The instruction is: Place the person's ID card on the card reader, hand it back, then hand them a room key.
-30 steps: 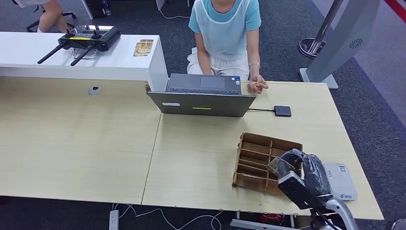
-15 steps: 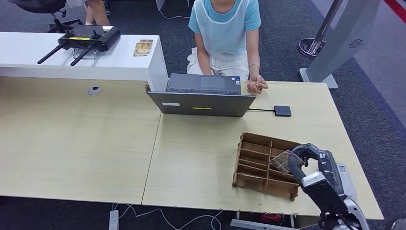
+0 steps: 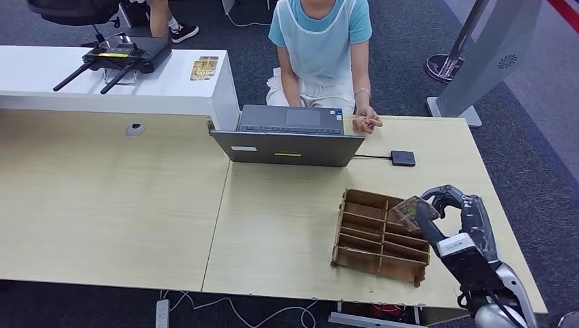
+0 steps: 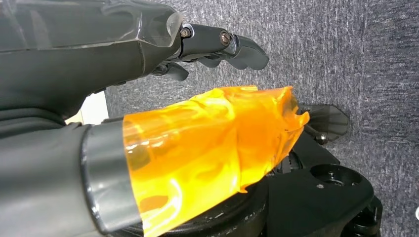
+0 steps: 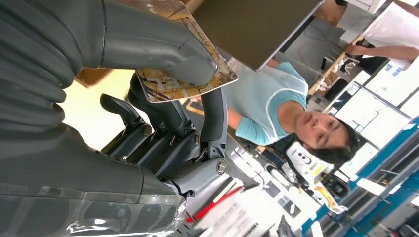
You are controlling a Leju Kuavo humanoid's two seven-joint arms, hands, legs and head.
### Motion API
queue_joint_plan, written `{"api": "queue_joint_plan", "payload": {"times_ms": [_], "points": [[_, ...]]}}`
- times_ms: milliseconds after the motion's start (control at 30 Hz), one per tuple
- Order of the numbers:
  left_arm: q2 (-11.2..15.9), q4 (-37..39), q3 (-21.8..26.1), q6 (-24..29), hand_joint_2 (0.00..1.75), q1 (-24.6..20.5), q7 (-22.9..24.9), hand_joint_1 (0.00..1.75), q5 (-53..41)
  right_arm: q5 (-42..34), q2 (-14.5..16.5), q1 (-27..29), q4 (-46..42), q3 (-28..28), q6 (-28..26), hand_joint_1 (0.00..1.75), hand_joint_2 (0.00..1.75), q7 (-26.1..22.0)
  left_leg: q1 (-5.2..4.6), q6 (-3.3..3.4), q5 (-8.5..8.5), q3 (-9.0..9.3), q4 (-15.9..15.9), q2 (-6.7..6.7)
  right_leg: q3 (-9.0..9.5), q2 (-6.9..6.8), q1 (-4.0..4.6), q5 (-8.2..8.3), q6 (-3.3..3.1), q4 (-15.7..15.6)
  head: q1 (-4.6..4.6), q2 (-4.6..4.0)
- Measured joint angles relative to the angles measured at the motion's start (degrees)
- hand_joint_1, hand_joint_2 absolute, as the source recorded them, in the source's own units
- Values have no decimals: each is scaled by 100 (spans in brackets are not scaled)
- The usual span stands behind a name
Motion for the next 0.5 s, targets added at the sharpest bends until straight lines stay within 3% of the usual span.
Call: {"api": "queue_joint_plan", "payload": {"times_ms": [133,300,500], "points": [[38,0,0,-50,0,-18,-2,0,-82,485,-145,-748,131,273,-19,174,175,244,0,0,1,-2,0,17,-3,17,0,8,-4,3,0,-1],[70,0,-2,-83,0,-58,11,0,-146,990,-298,-2152,620,832,11,175,175,673,0,-3,18,1,0,25,-4,25,0,22,-1,5,-1,0],[110,0,-86,-128,0,-87,60,0,-297,1531,-263,-3909,1743,1702,71,175,175,1055,2,-10,31,-1,0,19,-8,20,2,35,-10,12,0,0]]}}
